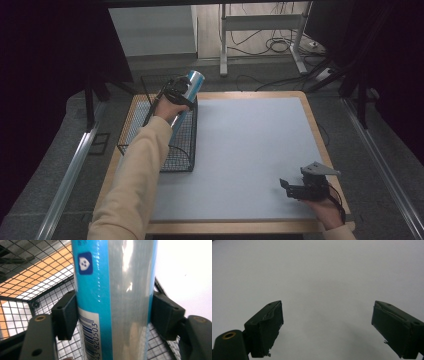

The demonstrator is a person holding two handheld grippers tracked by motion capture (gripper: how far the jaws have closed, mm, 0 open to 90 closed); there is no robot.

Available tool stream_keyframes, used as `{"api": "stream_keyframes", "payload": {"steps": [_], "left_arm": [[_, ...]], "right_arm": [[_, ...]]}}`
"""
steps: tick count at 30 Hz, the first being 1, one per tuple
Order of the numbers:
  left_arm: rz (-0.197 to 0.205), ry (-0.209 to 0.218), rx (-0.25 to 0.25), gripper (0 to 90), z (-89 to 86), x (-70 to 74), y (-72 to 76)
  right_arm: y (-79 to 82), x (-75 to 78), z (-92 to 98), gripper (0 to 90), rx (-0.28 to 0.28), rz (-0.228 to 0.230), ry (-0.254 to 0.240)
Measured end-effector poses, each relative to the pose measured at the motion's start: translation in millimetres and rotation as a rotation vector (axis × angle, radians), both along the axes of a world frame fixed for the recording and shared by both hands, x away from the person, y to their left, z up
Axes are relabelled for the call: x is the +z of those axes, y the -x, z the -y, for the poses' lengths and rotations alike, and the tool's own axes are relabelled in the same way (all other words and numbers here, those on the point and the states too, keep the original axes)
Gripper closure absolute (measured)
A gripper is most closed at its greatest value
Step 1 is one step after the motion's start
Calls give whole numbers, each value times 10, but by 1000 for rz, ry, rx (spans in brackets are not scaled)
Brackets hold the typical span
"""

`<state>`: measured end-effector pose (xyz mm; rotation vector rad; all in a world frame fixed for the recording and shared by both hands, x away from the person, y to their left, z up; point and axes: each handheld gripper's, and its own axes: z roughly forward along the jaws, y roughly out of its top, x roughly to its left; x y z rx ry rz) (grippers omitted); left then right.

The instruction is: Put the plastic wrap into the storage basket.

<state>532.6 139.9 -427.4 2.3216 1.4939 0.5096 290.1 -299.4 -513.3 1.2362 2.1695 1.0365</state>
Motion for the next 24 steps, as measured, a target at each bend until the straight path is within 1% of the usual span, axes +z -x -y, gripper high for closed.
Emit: {"api": "stream_keyframes", "payload": {"steps": [1,3,4,5,7,10,12,13,14,15,16,18,20,22,24], "left_arm": [[-6,-4,3,228,-3,3,6],[-12,8,0,195,-23,17,28],[-12,5,2,171,-28,25,40],[-1,5,-1,158,-35,40,63],[25,22,-2,158,-47,97,125],[56,72,-14,140,-70,187,214],[85,103,-12,131,-84,252,296],[102,124,-23,133,-87,291,356],[108,137,-31,136,-86,314,393],[107,162,-50,141,-82,350,457],[105,179,-63,138,-80,371,495],[126,217,-87,139,-69,428,604],[138,252,-110,142,-54,478,710],[150,271,-134,144,-38,519,813],[159,288,-146,146,-28,544,908]], "right_arm": [[2,2,1,104,0,1,1],[2,4,5,105,1,1,0],[2,2,6,105,1,-1,-2],[-1,-1,7,104,1,-2,-3],[-5,-5,5,104,2,-3,-1],[-1,-2,-2,104,3,-2,-1],[1,2,-4,104,2,0,-1],[3,4,-6,104,1,-1,-2],[4,5,-7,105,3,0,-1],[5,5,-9,104,4,-1,0],[6,5,-13,104,3,-2,0],[4,4,-15,104,4,0,2],[2,3,-20,105,3,0,3],[1,4,-29,105,5,0,4],[-2,4,-39,104,9,0,7]]}}
